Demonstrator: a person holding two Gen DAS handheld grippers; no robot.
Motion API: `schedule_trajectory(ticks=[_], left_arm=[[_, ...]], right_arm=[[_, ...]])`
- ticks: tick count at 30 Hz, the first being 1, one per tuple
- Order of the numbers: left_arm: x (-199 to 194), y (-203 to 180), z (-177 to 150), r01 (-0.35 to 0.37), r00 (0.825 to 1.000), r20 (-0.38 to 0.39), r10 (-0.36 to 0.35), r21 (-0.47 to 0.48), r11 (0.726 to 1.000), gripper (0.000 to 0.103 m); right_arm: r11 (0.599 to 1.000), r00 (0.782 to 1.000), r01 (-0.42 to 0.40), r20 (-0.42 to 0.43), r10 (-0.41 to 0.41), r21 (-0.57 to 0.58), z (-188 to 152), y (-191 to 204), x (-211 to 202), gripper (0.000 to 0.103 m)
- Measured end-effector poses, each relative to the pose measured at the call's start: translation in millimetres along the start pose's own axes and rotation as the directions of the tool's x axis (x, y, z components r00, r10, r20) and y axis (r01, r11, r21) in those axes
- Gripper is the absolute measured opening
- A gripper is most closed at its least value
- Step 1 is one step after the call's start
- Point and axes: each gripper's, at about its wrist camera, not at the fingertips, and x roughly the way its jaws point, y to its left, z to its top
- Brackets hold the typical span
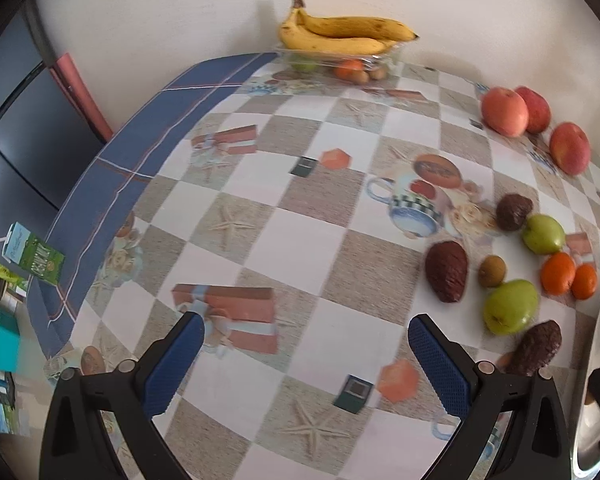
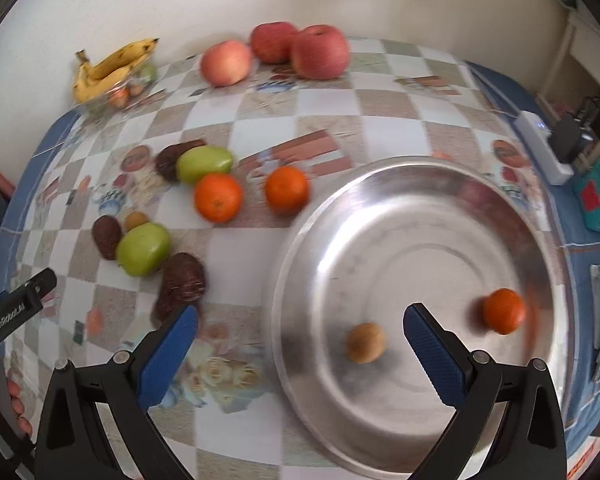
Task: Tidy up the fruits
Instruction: 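Move both open tools back toward the fruit cluster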
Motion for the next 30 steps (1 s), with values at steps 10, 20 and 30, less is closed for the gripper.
schedule_trajectory(ticks=[10,20,30], left_arm=[[13.3,14.7,2.8,0.068,0.997,-0.026,-0.070,-0.064,0.996,0.103],[18.7,1.6,11.1,0.201,0.978,-0.041,-0.204,-0.069,0.977,0.103],[19.9,-4.5,25.1,0.256,0.967,0.020,-0.255,-0.088,0.963,0.103]], right_arm=[[0.998,0.999,-0.042,-0.011,0.041,-0.053,-6.1,28.0,11.0,0.102],[0.995,0.994,-0.094,0.043,0.096,-0.044,-0.7,34.8,4.2,0.102],[0.992,0.995,-0.103,0.002,0.103,-0.070,4.0,52.6,14.2,0.102]])
